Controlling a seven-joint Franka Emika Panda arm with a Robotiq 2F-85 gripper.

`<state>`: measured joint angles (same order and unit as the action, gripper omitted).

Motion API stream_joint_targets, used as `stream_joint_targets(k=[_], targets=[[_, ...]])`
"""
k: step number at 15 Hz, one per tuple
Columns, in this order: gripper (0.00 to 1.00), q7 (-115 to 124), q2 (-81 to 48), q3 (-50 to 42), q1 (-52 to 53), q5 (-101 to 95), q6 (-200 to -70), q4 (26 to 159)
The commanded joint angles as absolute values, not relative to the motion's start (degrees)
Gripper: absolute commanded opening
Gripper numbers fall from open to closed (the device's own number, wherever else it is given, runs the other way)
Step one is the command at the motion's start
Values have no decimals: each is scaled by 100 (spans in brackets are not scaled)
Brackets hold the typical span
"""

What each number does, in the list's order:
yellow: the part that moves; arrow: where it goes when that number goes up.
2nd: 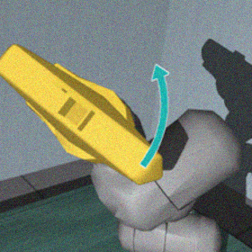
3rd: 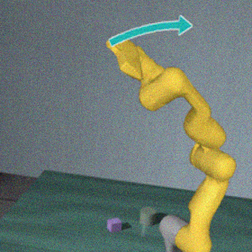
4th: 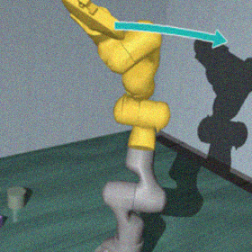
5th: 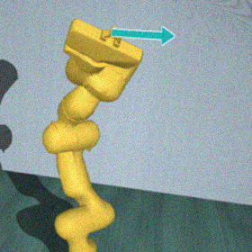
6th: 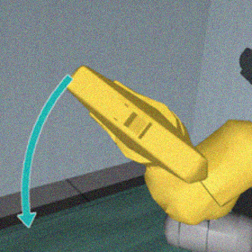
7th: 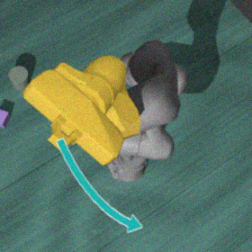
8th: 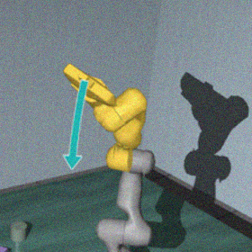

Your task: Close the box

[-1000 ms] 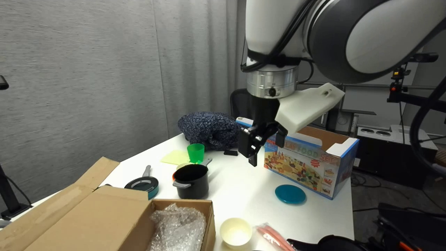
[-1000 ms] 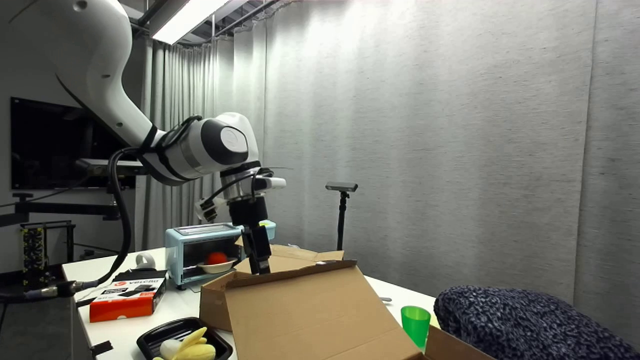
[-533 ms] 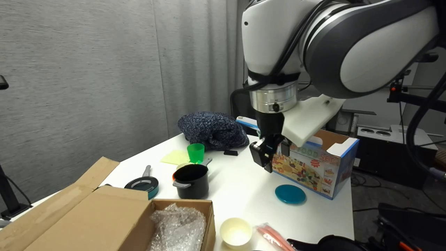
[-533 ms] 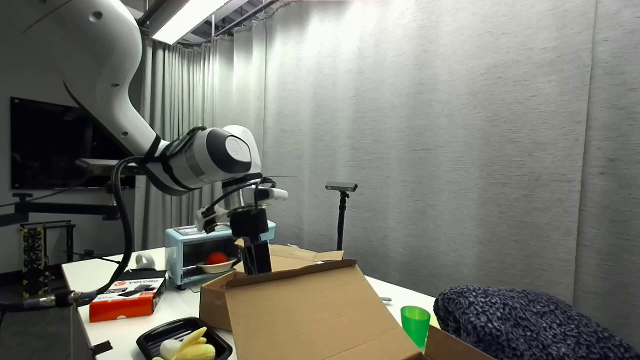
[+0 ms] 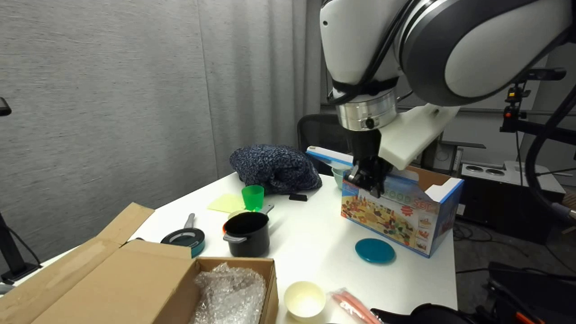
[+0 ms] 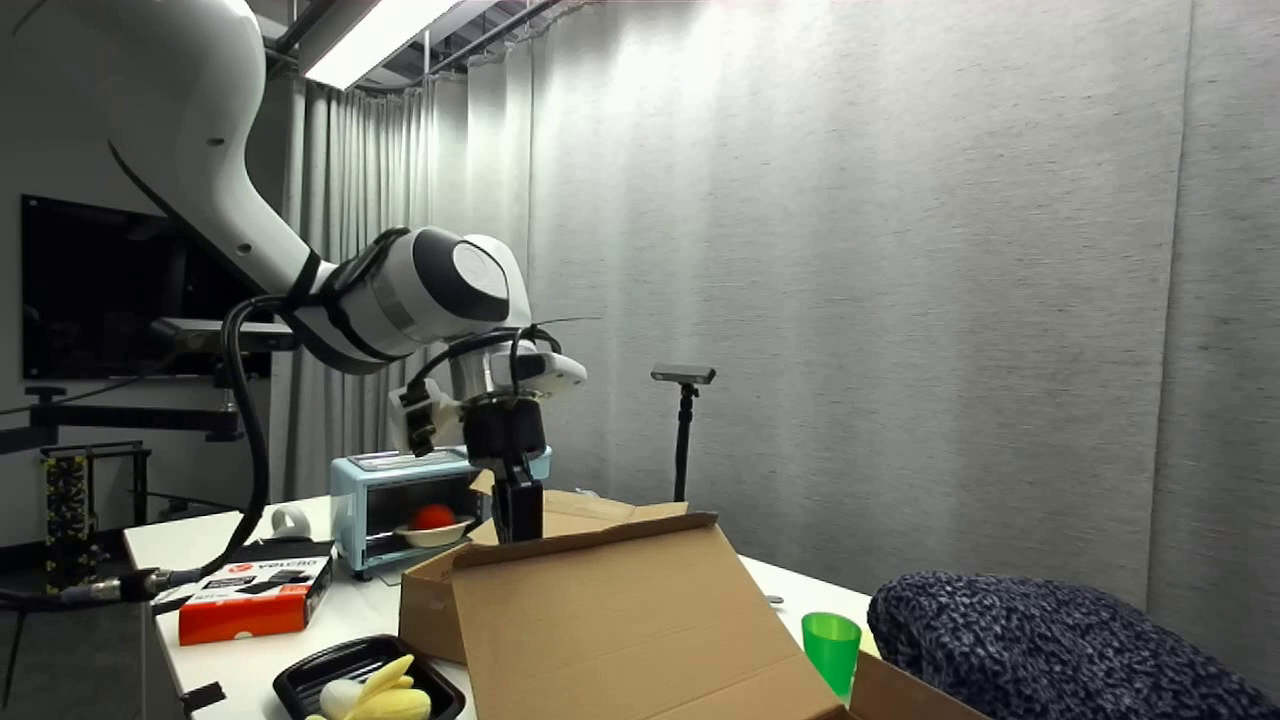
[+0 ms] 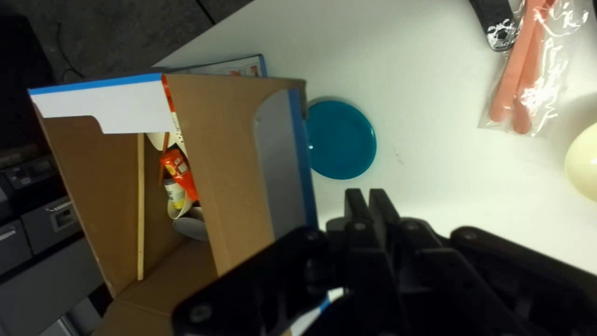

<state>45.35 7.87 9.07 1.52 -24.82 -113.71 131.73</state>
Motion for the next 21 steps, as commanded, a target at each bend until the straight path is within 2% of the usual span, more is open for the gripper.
stream_joint_targets(k=[1, 13, 21], targets=[[0, 4591, 1335, 719, 65, -2597, -11038, 13350], [0, 5370, 2669, 76, -700, -2055, -10897, 14179], [0, 3577, 2099, 253, -550, -2133, -10058, 13357]])
